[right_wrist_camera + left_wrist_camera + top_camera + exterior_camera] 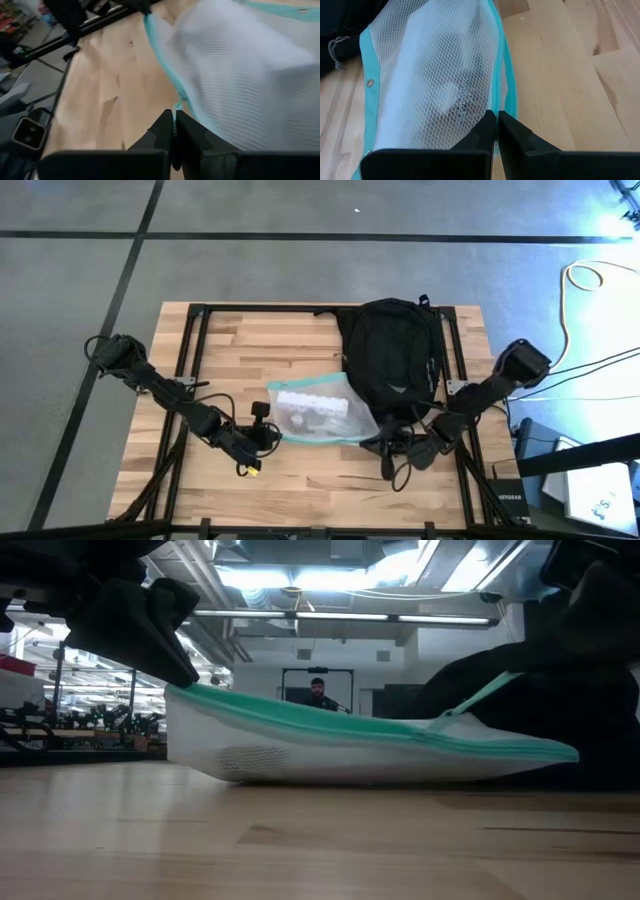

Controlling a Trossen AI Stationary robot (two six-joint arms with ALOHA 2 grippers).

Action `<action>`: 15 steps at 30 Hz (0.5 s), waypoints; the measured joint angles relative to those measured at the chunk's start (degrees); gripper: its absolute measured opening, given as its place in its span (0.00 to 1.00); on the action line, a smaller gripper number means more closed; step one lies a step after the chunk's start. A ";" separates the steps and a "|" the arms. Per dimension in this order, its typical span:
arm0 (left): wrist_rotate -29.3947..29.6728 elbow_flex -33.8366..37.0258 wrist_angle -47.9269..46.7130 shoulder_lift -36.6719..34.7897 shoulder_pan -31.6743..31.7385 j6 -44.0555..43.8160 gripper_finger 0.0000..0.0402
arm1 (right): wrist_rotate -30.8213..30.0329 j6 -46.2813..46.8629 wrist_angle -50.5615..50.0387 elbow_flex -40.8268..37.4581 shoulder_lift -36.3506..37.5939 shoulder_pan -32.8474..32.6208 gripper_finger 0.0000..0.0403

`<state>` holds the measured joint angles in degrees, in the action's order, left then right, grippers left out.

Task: Unpack backpack
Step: Open the transparent zipper bag

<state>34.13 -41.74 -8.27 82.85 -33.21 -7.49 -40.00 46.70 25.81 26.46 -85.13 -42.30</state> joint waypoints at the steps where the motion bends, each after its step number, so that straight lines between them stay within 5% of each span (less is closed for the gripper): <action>1: 0.00 0.00 0.02 0.00 0.00 0.00 0.00 | -1.08 1.14 -1.64 0.00 0.68 -0.49 0.00; 15: 0.00 0.00 -0.20 0.00 0.00 0.01 0.00 | -9.77 16.13 -14.65 0.04 3.03 -6.59 0.00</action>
<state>34.13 -41.74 -8.47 82.85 -33.21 -7.48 -49.77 62.84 11.16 26.50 -82.11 -48.89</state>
